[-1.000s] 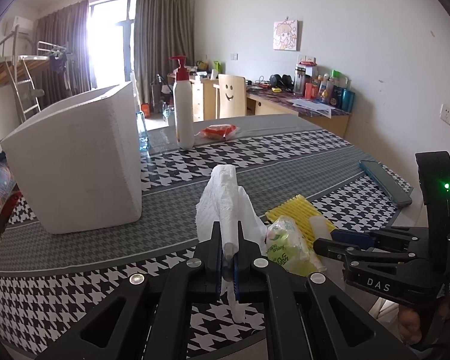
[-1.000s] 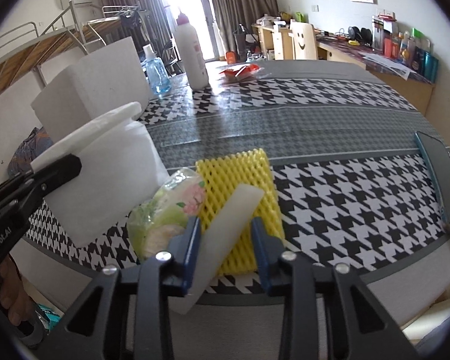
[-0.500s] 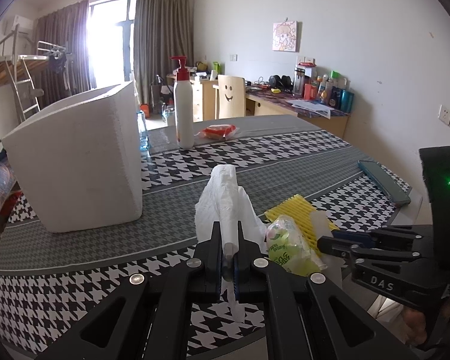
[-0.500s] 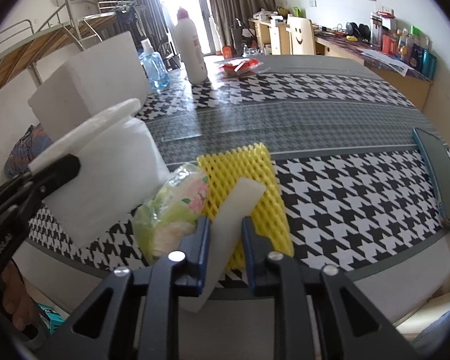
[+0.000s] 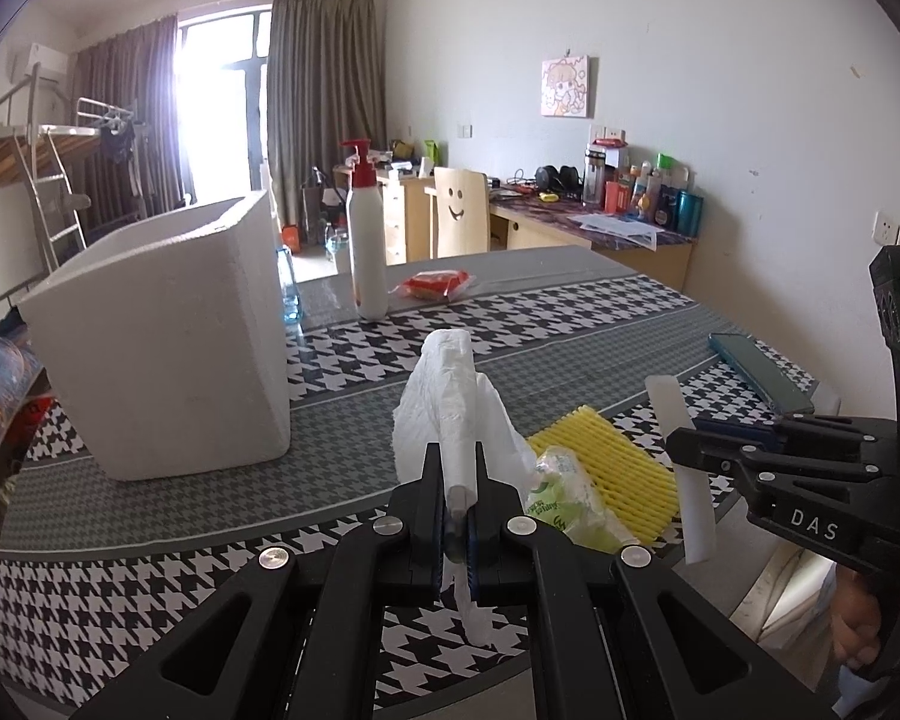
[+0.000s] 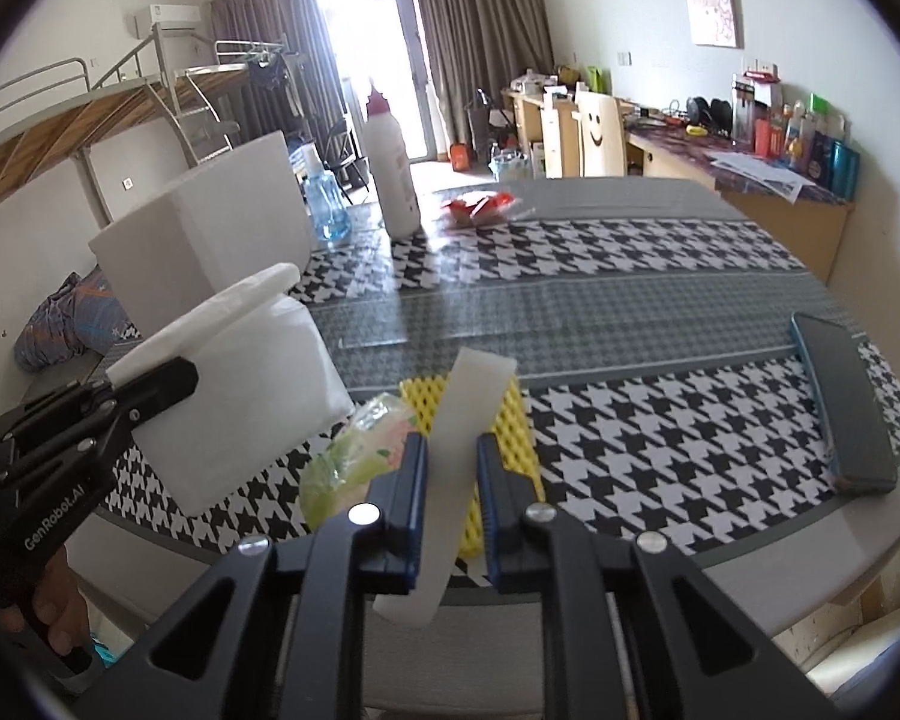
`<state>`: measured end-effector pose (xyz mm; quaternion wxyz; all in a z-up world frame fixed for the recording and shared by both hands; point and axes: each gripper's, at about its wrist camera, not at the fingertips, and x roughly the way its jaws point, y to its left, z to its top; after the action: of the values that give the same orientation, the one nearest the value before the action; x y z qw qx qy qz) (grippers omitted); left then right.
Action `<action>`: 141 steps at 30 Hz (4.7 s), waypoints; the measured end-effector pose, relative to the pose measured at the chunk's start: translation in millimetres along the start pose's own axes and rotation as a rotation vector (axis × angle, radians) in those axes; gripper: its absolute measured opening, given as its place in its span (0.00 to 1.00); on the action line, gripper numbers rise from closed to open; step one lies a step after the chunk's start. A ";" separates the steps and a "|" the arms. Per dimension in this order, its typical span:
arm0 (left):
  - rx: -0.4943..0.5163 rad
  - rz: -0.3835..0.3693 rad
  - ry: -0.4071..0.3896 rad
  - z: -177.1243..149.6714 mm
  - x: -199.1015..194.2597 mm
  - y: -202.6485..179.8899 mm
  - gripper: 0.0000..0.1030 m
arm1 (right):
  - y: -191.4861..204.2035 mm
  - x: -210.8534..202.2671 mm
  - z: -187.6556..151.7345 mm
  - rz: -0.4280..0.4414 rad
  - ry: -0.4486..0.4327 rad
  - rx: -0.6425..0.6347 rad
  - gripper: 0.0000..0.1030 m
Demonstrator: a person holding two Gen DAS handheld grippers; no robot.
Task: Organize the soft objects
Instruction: 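Grasp the white foam strip with the right tool and lift it, then carry the tissue and foam strip with both tools to the white foam box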
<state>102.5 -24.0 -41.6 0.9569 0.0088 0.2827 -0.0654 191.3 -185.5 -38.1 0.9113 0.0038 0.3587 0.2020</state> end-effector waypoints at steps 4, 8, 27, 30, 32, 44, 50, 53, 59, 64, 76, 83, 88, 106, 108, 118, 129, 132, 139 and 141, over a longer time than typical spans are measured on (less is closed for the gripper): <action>0.002 0.010 -0.018 2.7 -5.4 0.0 0.05 | 3.4 -4.1 1.8 -0.003 -0.016 -0.017 0.19; 0.007 0.019 -0.038 6.3 -10.6 0.0 0.05 | 5.9 -7.5 5.0 -0.012 -0.041 -0.034 0.19; 0.008 0.056 -0.084 25.7 -20.2 8.2 0.05 | 19.3 -19.4 25.2 0.010 -0.113 -0.105 0.19; 0.007 0.059 -0.094 29.1 -22.6 10.2 0.05 | 22.3 -21.0 28.9 0.018 -0.125 -0.116 0.19; 0.006 0.061 -0.102 32.1 -24.3 11.3 0.05 | 24.2 -21.4 32.1 0.024 -0.130 -0.122 0.19; 0.029 0.106 -0.135 43.5 -24.8 15.6 0.05 | 34.0 -23.8 46.5 0.034 -0.170 -0.168 0.19; 0.029 0.124 -0.145 48.7 -25.2 19.7 0.05 | 39.4 -25.9 54.6 0.034 -0.187 -0.183 0.19; 0.030 0.126 -0.154 51.7 -26.7 19.6 0.05 | 40.5 -26.6 57.7 0.038 -0.196 -0.185 0.19; 0.029 0.116 -0.171 60.3 -30.0 22.0 0.05 | 42.2 -27.8 65.7 0.042 -0.213 -0.190 0.19; 0.020 0.099 -0.179 67.7 -30.7 26.8 0.05 | 47.5 -31.2 74.5 0.045 -0.236 -0.206 0.19; 0.015 0.120 -0.204 82.9 -29.9 36.5 0.05 | 54.4 -26.3 89.6 0.065 -0.249 -0.217 0.19; 0.011 0.114 -0.214 90.5 -31.6 42.3 0.05 | 58.5 -26.3 97.4 0.073 -0.262 -0.224 0.19; 0.006 0.121 -0.218 96.0 -29.9 45.3 0.05 | 63.2 -24.0 102.3 0.060 -0.268 -0.236 0.19; -0.005 0.160 -0.255 115.5 -33.7 59.0 0.05 | 77.6 -17.7 119.4 0.075 -0.277 -0.250 0.19; -0.006 0.161 -0.260 117.1 -34.2 59.6 0.05 | 78.8 -16.2 121.8 0.077 -0.277 -0.252 0.19; -0.016 0.198 -0.280 127.8 -32.7 68.9 0.05 | 85.2 -13.9 132.8 0.116 -0.281 -0.257 0.19; -0.052 0.259 -0.276 137.1 -28.9 90.9 0.05 | 100.0 -8.9 144.3 0.142 -0.280 -0.285 0.19; -0.065 0.277 -0.276 138.5 -27.5 96.3 0.05 | 106.1 -6.4 146.7 0.155 -0.274 -0.296 0.19; -0.089 0.334 -0.258 139.8 -20.3 110.6 0.05 | 115.6 -0.5 150.7 0.167 -0.269 -0.316 0.19; -0.100 0.347 -0.249 140.3 -17.2 117.1 0.05 | 117.4 1.0 152.2 0.169 -0.268 -0.320 0.19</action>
<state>179.2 86.6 83.2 0.9806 0.0019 0.1596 0.1138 248.8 -56.3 92.2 0.9196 -0.0839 0.1963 0.3297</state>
